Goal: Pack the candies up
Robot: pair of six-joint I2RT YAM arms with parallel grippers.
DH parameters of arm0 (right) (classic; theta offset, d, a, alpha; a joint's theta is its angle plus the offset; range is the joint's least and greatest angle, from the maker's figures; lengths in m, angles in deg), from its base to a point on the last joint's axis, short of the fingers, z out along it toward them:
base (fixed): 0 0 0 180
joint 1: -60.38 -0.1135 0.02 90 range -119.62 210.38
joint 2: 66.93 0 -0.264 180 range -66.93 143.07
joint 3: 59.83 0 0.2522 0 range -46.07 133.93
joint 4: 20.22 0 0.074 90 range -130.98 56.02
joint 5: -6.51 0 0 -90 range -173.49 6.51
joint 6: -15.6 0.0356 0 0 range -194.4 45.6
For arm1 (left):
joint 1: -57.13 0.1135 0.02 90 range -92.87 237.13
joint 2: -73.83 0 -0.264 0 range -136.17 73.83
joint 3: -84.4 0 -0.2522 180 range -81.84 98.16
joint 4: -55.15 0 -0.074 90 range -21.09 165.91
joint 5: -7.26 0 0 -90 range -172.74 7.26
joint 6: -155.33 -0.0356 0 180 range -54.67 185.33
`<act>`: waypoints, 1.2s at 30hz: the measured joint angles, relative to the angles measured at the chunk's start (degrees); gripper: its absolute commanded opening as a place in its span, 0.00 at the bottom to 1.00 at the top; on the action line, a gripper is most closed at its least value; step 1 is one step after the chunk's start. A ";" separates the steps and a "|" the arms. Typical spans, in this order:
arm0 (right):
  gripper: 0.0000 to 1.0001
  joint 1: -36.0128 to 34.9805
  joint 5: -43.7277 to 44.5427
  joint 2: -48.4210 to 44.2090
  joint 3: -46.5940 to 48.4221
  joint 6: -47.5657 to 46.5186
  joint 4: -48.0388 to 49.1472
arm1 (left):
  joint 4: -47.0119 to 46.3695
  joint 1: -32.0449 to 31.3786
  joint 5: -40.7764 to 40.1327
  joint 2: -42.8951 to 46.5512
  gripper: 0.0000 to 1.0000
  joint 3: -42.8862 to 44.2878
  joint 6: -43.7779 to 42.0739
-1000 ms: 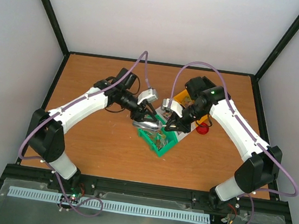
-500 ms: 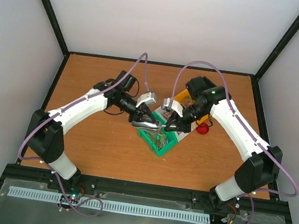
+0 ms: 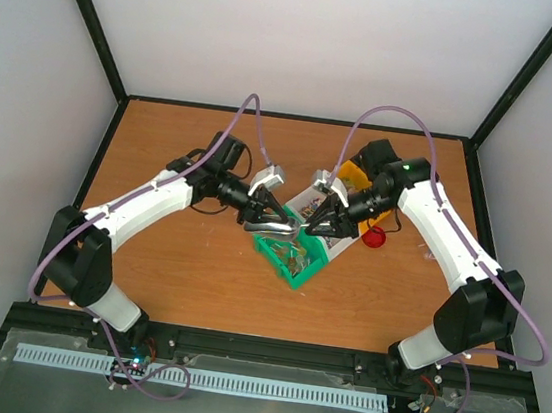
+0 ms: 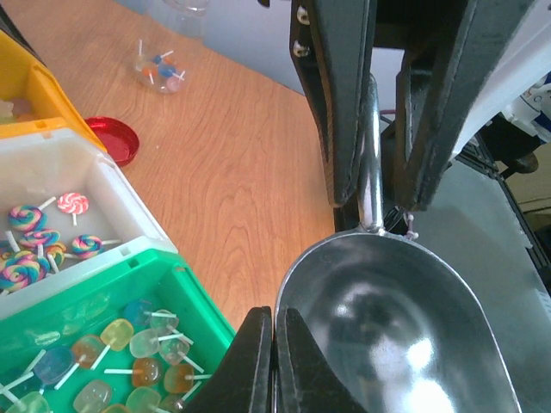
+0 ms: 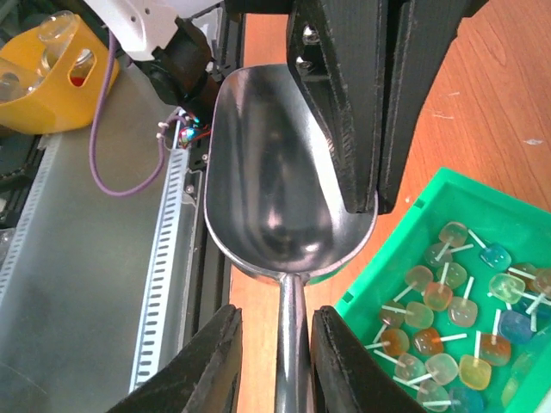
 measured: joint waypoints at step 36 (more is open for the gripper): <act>0.03 19.93 6.01 -10.67 -12.90 1.36 3.82 | -0.04 7.52 -8.44 1.22 0.70 0.35 2.23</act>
